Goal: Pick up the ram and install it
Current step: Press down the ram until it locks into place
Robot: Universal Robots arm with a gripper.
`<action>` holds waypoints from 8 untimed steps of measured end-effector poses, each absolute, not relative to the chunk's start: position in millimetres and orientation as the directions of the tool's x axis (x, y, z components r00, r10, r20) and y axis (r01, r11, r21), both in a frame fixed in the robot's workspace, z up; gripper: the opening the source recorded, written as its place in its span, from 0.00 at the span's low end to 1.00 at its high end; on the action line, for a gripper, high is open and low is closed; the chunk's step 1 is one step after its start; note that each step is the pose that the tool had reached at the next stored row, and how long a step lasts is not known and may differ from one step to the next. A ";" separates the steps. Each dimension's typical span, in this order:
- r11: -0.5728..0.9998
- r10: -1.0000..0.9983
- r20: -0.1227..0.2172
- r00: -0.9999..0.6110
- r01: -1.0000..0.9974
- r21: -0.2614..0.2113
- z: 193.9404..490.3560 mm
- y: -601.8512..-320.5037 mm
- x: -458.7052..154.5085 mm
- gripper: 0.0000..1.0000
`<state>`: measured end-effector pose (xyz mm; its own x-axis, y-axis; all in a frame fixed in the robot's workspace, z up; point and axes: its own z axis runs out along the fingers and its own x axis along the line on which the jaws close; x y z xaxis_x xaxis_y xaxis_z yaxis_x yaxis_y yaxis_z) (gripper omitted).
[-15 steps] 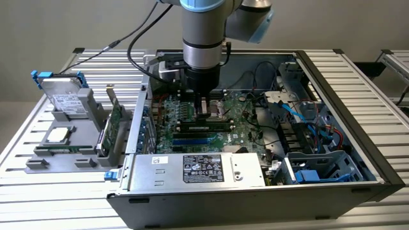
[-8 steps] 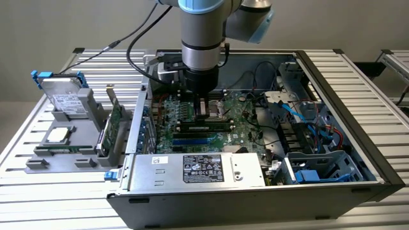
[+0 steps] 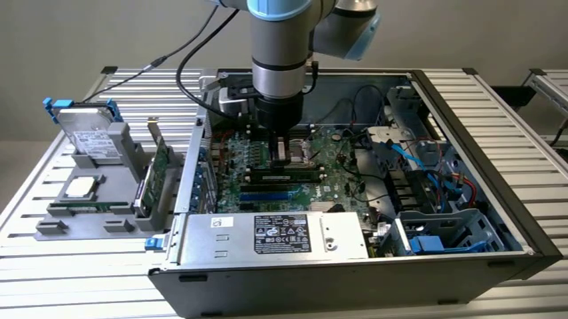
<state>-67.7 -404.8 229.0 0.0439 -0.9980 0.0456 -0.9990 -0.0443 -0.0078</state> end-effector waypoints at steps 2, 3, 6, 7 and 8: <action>-0.044 -0.998 0.046 0.044 -0.999 -0.008 227.9 -404.6 -67.9 0.10; -0.044 -0.998 0.047 0.044 -0.999 -0.008 227.4 -404.4 -67.9 0.10; -0.044 -0.998 0.047 0.044 -0.999 -0.008 227.2 -404.4 -67.9 0.10; -0.044 -0.998 0.047 0.044 -0.999 -0.008 226.7 -404.3 -67.9 0.10; -0.044 -0.998 0.047 0.044 -0.999 -0.008 225.9 -404.2 -68.0 0.10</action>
<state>-68.0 -404.2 225.9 0.0436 -0.9979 0.0470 -0.9990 -0.0440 -0.0077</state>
